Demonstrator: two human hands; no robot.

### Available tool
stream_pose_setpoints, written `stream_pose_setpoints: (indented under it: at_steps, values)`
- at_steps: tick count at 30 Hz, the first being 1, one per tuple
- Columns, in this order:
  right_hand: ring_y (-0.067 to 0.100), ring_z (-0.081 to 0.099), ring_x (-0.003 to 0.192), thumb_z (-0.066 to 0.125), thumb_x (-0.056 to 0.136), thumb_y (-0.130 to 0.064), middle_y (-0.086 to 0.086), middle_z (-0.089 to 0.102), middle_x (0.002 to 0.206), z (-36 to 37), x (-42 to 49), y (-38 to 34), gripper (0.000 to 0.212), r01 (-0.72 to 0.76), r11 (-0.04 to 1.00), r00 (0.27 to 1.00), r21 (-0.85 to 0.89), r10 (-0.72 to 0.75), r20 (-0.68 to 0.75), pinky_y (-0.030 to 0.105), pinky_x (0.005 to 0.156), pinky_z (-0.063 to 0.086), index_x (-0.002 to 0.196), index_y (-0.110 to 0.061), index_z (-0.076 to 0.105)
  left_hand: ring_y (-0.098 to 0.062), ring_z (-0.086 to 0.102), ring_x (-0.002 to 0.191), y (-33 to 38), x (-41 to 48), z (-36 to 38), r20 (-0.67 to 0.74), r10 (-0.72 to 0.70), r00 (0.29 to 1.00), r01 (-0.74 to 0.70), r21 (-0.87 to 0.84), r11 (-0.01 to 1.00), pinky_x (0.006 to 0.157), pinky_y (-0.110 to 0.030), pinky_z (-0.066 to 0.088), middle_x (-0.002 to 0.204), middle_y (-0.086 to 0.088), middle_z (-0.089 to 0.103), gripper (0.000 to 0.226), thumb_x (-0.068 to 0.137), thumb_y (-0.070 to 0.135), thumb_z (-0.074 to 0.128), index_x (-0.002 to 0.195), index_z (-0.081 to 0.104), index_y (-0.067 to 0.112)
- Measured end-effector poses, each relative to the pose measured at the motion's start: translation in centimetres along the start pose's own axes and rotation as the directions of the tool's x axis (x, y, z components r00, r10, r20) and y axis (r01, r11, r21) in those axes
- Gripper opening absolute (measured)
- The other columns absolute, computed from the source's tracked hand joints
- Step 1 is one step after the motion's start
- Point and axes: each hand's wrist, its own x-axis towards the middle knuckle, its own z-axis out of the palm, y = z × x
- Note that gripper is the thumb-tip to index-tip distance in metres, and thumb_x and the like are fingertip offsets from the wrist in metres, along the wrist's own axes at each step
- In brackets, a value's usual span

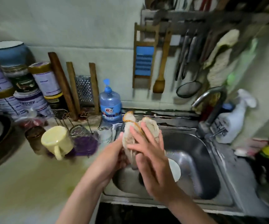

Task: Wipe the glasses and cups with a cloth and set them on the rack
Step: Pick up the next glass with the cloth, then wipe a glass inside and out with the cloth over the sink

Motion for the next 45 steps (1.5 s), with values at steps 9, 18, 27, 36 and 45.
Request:
stream_pose_setpoints:
  at_steps: [9, 18, 27, 36, 45]
  values:
    - [0.014, 0.048, 0.129, 0.033, 0.1, -0.024, 0.007, 0.053, 0.139, -5.1, 4.1, 4.1, 0.039, -0.18, 0.977, 0.937, -0.112, 0.136, -0.323, 0.04, 0.108, 0.036, 0.132, -0.014, 0.053, -0.007, 0.042, 0.045, 2.8, 2.1, 4.3, 0.134, 0.105, 0.985, -0.132, 0.213, 0.968, 0.045, -0.017, 0.032, 0.055, -0.002, 0.053, 0.046, 0.097, 0.044, 0.037, 0.057, 0.043, 0.021]
    - [0.019, 0.06, 0.075, 0.032, 0.104, -0.037, 0.014, 0.065, 0.083, -4.2, 8.1, 4.2, 0.05, -0.521, 0.775, 0.646, 0.356, 0.631, -0.429, 0.035, 0.074, 0.046, 0.09, 0.0, 0.063, -0.009, 0.044, 0.043, 4.8, 4.4, 2.8, 0.162, 0.071, 0.984, -0.091, 0.119, 0.989, 0.044, -0.016, 0.033, 0.055, -0.007, 0.053, 0.051, 0.098, 0.043, 0.041, 0.053, 0.042, 0.02]
    - [0.033, 0.025, 0.145, 0.037, 0.101, -0.018, 0.015, 0.035, 0.152, 0.3, 6.1, 6.1, 0.042, -0.025, 0.722, 0.97, -0.691, -0.148, -0.19, 0.059, 0.11, 0.027, 0.143, -0.011, 0.041, -0.005, 0.036, 0.041, 5.1, 7.5, 1.4, 0.207, 0.01, 0.978, -0.005, -0.023, 1.0, 0.041, -0.014, 0.031, 0.05, 0.004, 0.039, 0.06, 0.1, 0.041, 0.041, 0.046, 0.05, 0.018]
    - [0.002, 0.063, 0.08, 0.045, 0.1, -0.019, -0.01, 0.07, 0.081, -4.0, 12.6, 8.5, 0.027, -0.566, 0.699, 0.676, 0.437, 0.697, -0.238, 0.02, 0.077, 0.046, 0.086, -0.022, 0.068, -0.012, 0.04, 0.051, 6.3, 8.5, 0.7, 0.253, -0.016, 0.967, -0.016, 0.122, 0.992, 0.05, -0.02, 0.032, 0.049, 0.003, 0.038, 0.048, 0.101, 0.041, 0.038, 0.059, 0.039, 0.018]
    - [0.005, 0.038, 0.137, 0.025, 0.1, -0.032, 0.001, 0.044, 0.145, -1.8, 9.0, 7.2, 0.05, -0.256, 0.958, 0.884, -0.127, 0.179, -0.432, 0.023, 0.113, 0.031, 0.142, -0.01, 0.039, -0.01, 0.041, 0.052, 6.6, 9.2, 1.7, 0.07, 0.15, 0.986, -0.156, 0.094, 0.983, 0.053, -0.024, 0.03, 0.053, 0.005, 0.047, 0.039, 0.1, 0.038, 0.042, 0.066, 0.047, 0.02]
